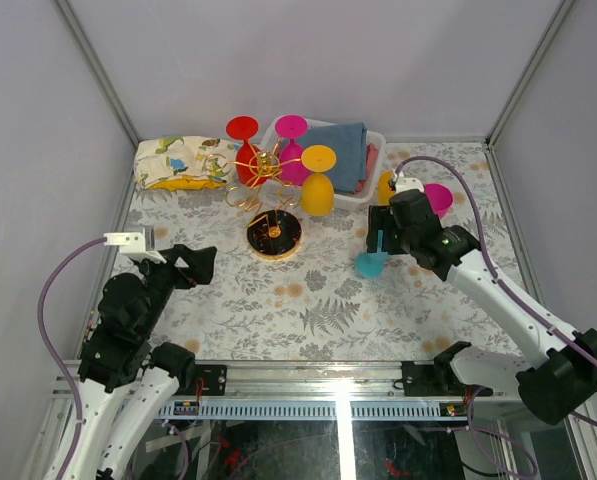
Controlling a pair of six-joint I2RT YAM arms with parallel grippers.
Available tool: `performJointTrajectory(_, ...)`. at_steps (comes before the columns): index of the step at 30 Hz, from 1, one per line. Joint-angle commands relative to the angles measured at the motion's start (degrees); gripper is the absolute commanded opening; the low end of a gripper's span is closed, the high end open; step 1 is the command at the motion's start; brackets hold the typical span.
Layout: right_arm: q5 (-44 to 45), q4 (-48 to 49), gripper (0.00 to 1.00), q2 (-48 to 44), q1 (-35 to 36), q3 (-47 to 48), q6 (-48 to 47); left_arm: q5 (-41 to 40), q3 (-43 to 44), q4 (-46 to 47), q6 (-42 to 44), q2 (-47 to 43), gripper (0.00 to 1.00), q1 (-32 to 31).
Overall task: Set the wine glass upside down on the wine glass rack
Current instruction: Pick up the wine glass at the center of the board, then turn the wine glass upside down at the wine rack.
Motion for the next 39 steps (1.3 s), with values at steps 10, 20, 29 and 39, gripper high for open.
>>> performJointTrajectory(10, -11.68, 8.45, 0.63, -11.15, 2.13, -4.97, 0.78, -1.08, 8.62, -7.25, -5.36, 4.71, 0.94, 0.3)
performJointTrajectory(20, -12.33, 10.54, 0.63, -13.32, 2.11, -5.95, 1.2, 10.11, 4.29, -3.32, -11.61, 6.93, 1.0, 0.3)
performJointTrajectory(29, -19.66, 19.03, 0.61, -16.37, 2.18, -9.47, 9.12, 14.19, -2.28, 5.94, -17.35, 8.59, 0.98, 0.24)
performJointTrajectory(39, -10.49, 27.67, 0.6, -16.71, 11.35, -13.61, 16.74, 5.0, -6.4, 13.61, -20.49, 12.68, 0.97, -11.16)
